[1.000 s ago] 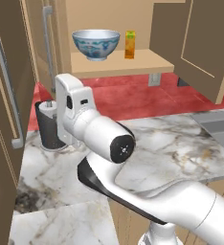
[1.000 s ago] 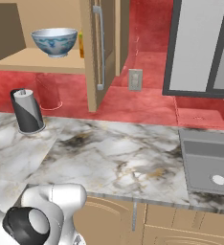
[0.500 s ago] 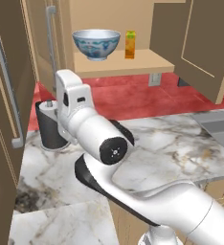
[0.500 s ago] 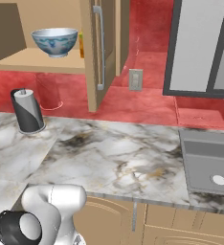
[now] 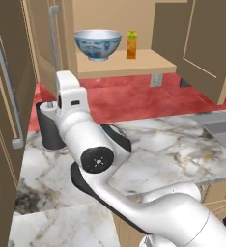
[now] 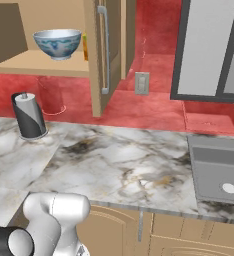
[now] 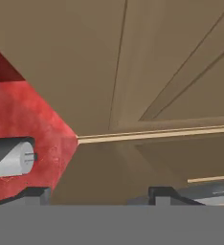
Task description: Pick the mug and place it in the sink. Pick the bowl and place it in the open cabinet and then close the cabinet.
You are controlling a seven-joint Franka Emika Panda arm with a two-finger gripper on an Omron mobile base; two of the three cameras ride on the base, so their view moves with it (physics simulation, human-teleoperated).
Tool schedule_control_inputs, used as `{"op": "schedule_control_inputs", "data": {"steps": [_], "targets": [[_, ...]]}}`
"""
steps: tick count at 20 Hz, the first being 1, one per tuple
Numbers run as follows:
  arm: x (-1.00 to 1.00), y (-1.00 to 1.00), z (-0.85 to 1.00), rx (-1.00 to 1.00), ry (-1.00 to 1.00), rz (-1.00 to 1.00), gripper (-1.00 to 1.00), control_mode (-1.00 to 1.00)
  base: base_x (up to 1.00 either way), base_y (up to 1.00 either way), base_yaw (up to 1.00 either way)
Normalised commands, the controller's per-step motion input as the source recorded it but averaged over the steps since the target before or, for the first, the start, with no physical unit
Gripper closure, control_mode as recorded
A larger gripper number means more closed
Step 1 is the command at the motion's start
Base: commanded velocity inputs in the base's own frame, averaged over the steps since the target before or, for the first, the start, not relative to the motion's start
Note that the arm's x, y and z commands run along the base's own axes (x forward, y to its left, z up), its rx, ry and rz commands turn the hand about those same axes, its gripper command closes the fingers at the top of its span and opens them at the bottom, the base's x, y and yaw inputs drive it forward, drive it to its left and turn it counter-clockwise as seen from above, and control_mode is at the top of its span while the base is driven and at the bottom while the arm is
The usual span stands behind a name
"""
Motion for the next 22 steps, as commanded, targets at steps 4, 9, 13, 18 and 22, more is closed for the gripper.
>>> {"op": "schedule_control_inputs", "data": {"steps": [4, 9, 13, 18, 22], "targets": [[0.38, -0.53, 0.00, 0.01, 0.00, -0.13, -1.00, -1.00, 0.00, 0.00, 0.00], [0.36, -0.58, 0.00, 0.02, 0.00, -0.12, -1.00, -1.00, 0.00, 0.00, 0.00], [0.33, -0.54, 0.00, 0.03, 0.00, -0.11, -1.00, -1.00, 0.00, 0.00, 0.00], [0.24, -0.36, 0.00, 0.08, 0.00, -0.02, -1.00, -1.00, 0.00, 0.00, 0.00], [0.32, -0.19, 0.00, 0.11, 0.00, 0.00, -1.00, -1.00, 0.00, 0.00, 0.00]]}}
